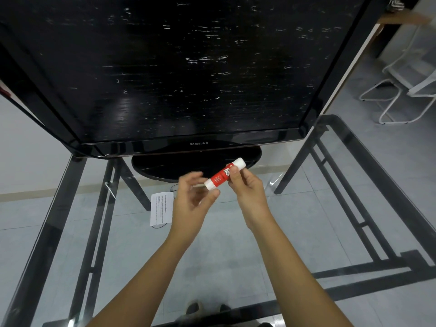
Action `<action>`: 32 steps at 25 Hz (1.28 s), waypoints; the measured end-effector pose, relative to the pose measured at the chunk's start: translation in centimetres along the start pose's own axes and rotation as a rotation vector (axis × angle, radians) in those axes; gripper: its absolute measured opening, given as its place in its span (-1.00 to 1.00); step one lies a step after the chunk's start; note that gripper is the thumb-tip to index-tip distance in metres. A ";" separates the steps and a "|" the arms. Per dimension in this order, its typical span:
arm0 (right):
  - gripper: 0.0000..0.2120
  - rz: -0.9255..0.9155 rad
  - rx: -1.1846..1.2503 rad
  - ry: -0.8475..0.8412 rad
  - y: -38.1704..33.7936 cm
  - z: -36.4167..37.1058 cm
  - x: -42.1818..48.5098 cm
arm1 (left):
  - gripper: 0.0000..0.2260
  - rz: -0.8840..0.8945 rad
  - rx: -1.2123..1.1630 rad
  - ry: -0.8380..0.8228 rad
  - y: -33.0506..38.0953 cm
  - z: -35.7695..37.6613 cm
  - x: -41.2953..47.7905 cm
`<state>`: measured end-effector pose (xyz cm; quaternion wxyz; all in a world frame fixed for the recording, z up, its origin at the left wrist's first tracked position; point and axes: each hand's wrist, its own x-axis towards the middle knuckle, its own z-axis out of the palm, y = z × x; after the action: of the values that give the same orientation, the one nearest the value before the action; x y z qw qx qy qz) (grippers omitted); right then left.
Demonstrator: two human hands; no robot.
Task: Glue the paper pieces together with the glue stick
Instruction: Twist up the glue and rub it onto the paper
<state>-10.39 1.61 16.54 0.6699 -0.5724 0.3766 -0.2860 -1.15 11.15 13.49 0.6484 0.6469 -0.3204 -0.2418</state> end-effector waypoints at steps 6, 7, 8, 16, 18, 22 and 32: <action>-0.89 -0.015 -0.040 -0.001 0.0 0.1 -0.4 | -0.66 -0.538 -0.523 -0.108 0.5 -0.5 1.0; -0.89 -0.014 -0.040 -0.004 0.0 0.2 -0.5 | -0.70 -0.526 -0.563 -0.096 0.6 -0.6 0.9; -0.88 -0.012 -0.041 -0.006 0.0 0.2 -0.5 | -0.74 -0.510 -0.594 -0.084 0.6 -0.7 0.9; -0.89 -0.016 -0.055 0.015 -0.1 0.4 -0.5 | -0.86 -0.221 -0.224 -0.011 0.9 -1.2 0.3; -0.90 -0.013 -0.047 0.008 -0.1 0.6 -0.5 | -0.85 0.058 0.051 0.059 0.7 -1.3 0.0; -0.83 -0.016 -0.028 -0.014 -0.1 1.0 -0.5 | -0.76 0.182 0.280 0.083 -0.1 -1.1 -0.3; -0.78 -0.021 -0.024 -0.027 0.8 1.1 0.0 | -0.81 -0.030 -0.149 -0.003 -0.1 -1.7 0.6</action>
<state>-9.56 2.33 15.86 0.6647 -0.5883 0.3650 -0.2809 0.46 11.87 13.51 0.6905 0.6013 -0.2929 -0.2754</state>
